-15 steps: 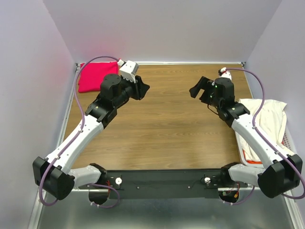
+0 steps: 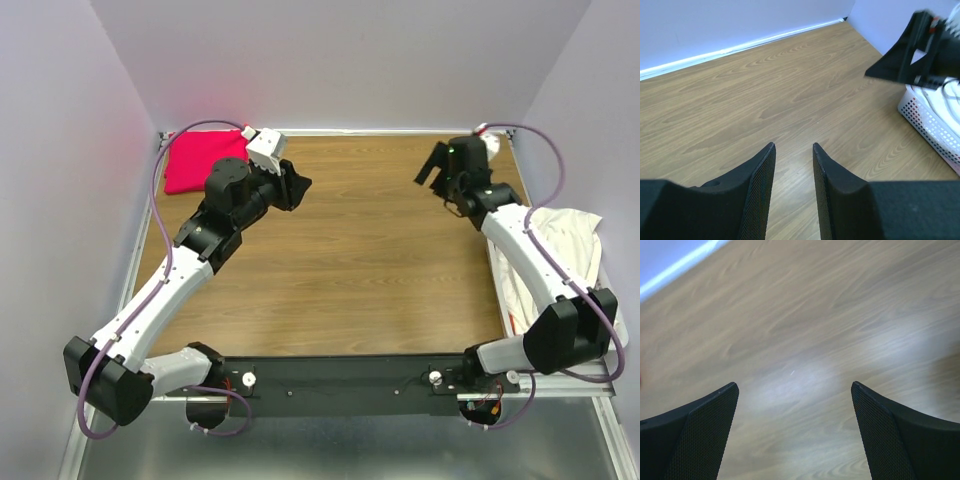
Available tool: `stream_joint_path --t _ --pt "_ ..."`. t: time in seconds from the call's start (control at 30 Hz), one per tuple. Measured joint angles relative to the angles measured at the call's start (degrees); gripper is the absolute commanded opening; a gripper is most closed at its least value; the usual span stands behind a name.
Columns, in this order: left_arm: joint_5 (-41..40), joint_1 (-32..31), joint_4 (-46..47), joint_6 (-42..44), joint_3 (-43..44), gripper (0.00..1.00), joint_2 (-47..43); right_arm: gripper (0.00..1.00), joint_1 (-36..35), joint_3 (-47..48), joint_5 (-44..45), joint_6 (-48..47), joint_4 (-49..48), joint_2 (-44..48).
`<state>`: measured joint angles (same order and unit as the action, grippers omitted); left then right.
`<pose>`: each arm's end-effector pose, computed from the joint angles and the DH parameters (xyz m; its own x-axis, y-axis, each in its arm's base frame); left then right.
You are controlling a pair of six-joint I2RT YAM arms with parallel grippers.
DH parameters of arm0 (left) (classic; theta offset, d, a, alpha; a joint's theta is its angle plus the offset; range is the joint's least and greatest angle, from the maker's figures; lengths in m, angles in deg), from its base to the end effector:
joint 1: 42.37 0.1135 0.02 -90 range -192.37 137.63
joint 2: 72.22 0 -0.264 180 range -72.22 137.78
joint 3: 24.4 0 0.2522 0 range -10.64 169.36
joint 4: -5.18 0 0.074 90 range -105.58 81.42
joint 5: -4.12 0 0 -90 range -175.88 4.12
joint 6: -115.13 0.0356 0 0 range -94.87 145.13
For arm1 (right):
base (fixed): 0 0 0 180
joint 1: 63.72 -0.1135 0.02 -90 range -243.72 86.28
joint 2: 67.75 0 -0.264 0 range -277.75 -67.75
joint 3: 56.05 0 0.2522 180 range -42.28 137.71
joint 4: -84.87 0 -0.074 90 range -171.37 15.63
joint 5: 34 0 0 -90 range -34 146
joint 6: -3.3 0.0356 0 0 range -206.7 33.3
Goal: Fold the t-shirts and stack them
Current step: Grab the tshirt from the pile
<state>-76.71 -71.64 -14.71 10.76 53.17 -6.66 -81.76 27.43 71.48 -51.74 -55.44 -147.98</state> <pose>0.2289 -0.1348 0.3914 -0.2698 -0.1296 -0.9541 0.5713 0.7761 -0.2670 0.3016 0.0882 0.3236 -0.5169 0.4124 -0.7502 0.2464 0.9109 0.3310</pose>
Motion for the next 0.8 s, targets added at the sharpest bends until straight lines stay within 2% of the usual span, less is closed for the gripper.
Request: stream_joint_path --t 0.23,0.43,0.63,0.8 --pt "-0.39 0.0 0.0 0.02 -0.31 0.44 -0.11 1.0 16.76 4.26 9.31 0.5 4.74 0.79" --pt "-0.39 0.0 0.02 -0.02 -0.61 0.43 -0.09 1.0 30.36 -1.29 12.28 2.84 7.41 4.44" --pt "-0.35 0.0 0.04 -0.04 -0.63 0.43 0.13 1.0 31.98 -10.54 15.82 6.58 8.52 7.87" --pt "-0.35 0.0 0.02 -0.11 -0.63 0.44 0.26 1.0 34.16 -12.96 16.65 7.72 9.51 3.58"
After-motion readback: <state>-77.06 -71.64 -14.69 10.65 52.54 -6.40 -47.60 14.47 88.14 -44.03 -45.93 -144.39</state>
